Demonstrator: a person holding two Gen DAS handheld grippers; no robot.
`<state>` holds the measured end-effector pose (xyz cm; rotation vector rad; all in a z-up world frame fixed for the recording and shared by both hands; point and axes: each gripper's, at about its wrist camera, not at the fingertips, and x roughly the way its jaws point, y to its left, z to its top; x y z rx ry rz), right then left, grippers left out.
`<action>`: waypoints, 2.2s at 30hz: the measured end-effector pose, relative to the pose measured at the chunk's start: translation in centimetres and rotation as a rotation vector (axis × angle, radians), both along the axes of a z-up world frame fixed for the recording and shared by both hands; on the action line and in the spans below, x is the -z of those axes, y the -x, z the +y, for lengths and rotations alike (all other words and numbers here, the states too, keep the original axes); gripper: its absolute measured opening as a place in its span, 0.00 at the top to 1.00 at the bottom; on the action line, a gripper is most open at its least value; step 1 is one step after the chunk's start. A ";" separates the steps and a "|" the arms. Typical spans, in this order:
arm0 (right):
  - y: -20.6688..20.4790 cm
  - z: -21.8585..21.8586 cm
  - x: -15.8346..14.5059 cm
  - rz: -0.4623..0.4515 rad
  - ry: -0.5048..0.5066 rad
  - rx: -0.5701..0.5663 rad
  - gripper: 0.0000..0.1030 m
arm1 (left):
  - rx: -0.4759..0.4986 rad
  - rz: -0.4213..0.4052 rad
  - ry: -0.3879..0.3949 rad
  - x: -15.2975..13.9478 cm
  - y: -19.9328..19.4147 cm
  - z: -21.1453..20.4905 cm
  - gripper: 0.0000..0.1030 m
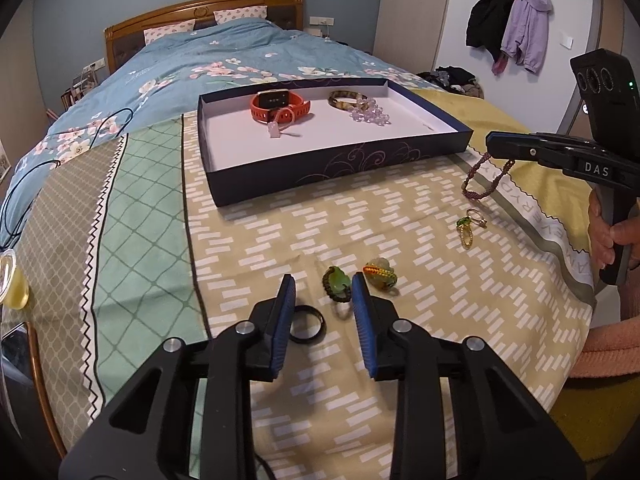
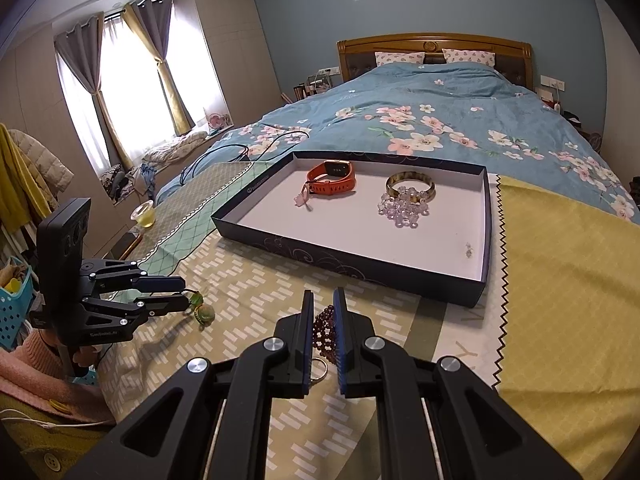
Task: Organize jewelry
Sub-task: 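Grasp the black ring with the left tool while the right tool holds the dark red beaded bracelet, then carry the black ring into the tray with the left tool while the right tool places the beaded bracelet there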
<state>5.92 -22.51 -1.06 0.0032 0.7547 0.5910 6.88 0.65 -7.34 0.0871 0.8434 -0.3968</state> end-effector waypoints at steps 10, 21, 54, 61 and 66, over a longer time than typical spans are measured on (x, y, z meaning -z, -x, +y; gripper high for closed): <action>-0.2 0.0 -0.1 -0.009 -0.009 -0.001 0.92 | -0.011 0.028 -0.054 0.7 0.7 0.4 0.71; -0.5 0.3 -1.4 -0.041 -0.023 -0.013 0.92 | -0.026 0.013 -0.049 0.4 1.1 0.6 0.78; -5.9 0.5 -4.7 -0.118 -0.034 0.024 0.92 | -0.019 -0.164 0.064 -6.2 -5.7 -1.5 0.78; -8.0 1.1 -4.1 -0.087 -0.042 0.026 0.92 | -0.025 -0.160 0.042 -5.7 -7.9 -2.1 0.78; -9.2 1.7 -3.5 -0.063 -0.048 0.027 0.92 | -0.030 -0.145 0.036 -5.2 -9.6 -2.3 0.78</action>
